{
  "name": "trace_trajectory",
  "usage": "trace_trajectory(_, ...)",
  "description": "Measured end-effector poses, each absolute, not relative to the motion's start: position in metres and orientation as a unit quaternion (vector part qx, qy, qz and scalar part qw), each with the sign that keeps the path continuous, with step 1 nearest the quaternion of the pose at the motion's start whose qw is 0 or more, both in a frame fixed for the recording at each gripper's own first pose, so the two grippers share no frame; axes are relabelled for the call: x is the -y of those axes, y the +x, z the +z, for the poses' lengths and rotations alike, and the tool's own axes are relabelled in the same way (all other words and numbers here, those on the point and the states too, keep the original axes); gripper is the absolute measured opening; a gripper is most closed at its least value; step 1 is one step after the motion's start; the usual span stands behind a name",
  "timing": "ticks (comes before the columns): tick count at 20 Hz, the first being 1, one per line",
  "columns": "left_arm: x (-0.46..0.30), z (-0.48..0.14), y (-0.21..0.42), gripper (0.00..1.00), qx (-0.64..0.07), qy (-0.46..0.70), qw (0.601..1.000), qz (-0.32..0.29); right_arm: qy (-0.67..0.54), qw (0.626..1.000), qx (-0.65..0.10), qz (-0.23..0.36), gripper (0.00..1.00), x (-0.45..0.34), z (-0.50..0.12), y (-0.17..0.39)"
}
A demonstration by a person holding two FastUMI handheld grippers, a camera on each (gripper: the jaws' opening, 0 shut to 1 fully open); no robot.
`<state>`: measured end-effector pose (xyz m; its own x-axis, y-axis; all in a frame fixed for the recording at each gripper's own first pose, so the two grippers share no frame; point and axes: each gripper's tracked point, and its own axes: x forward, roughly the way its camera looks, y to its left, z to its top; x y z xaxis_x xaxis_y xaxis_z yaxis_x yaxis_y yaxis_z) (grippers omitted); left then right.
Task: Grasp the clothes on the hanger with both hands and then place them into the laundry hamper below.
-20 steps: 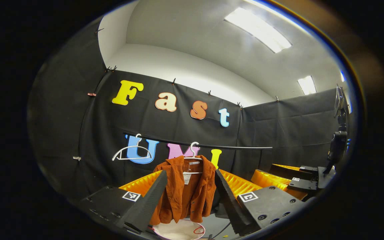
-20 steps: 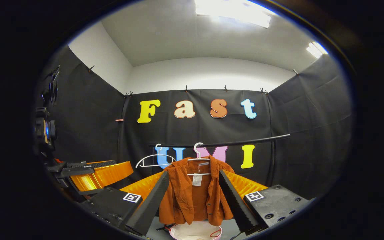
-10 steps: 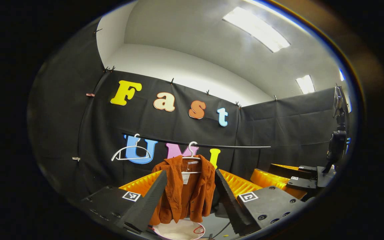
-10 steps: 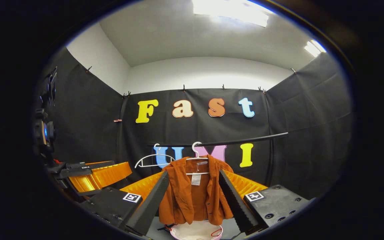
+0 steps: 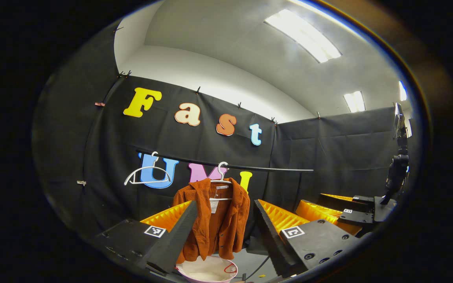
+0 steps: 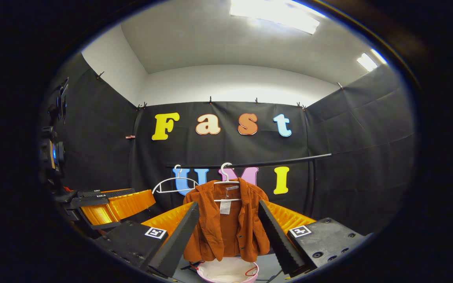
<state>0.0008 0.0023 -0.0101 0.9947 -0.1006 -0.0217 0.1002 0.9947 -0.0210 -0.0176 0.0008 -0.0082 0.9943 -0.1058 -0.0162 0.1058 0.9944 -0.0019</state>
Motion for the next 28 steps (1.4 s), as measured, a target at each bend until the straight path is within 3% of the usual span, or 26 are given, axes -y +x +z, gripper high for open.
trace_trajectory(7, -0.014, -0.020, 0.016, 0.91, -0.018, -0.016, 0.998, -0.057, -0.007, 0.997, -0.020, -0.069, 0.97, 0.001, -0.026, -0.001)
trace_trajectory(12, -0.024, -0.036, 0.050, 0.91, -0.026, -0.019, 0.998, -0.048, 0.000, 0.997, -0.033, -0.072, 0.97, 0.013, -0.055, 0.044)
trace_trajectory(21, -0.040, -0.098, 0.193, 0.91, -0.043, -0.026, 0.999, 0.006, 0.011, 0.997, -0.063, -0.032, 0.98, 0.052, -0.136, 0.194)
trace_trajectory(28, -0.064, -0.136, 0.275, 0.91, -0.041, -0.026, 0.996, 0.072, 0.038, 0.993, -0.107, 0.002, 1.00, 0.082, -0.193, 0.267)
